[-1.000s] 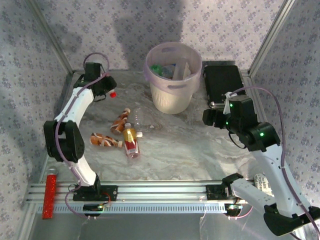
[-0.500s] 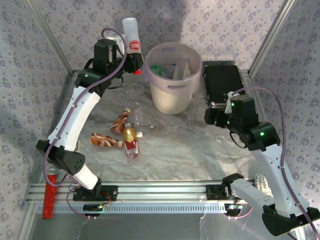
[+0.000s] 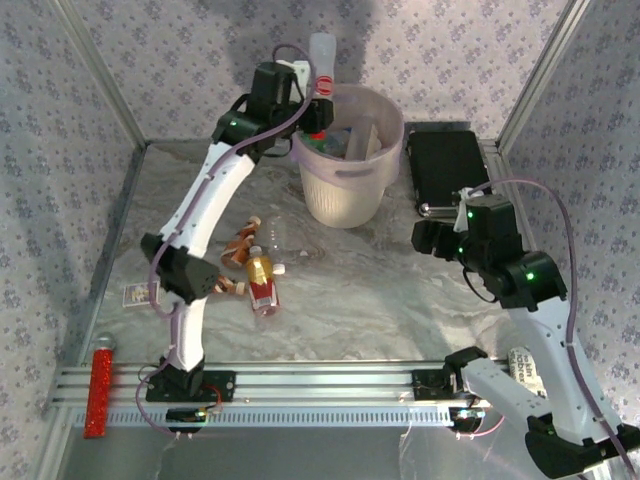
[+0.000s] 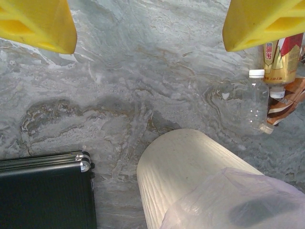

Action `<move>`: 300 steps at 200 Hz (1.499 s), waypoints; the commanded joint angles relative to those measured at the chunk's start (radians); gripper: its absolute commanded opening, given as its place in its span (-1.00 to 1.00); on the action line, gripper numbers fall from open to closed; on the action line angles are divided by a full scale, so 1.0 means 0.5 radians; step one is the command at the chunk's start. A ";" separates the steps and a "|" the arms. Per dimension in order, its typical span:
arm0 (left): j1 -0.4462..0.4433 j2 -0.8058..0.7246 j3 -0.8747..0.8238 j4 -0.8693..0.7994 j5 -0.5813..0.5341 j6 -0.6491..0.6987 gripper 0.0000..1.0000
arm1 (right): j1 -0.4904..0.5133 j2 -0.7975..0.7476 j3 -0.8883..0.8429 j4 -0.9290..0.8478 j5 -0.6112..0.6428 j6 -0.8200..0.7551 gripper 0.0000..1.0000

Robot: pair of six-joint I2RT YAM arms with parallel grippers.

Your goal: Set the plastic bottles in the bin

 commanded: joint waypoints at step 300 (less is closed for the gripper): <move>0.006 -0.018 0.921 -1.219 -0.069 0.302 0.64 | 0.204 0.446 0.426 0.225 -0.045 -0.041 0.56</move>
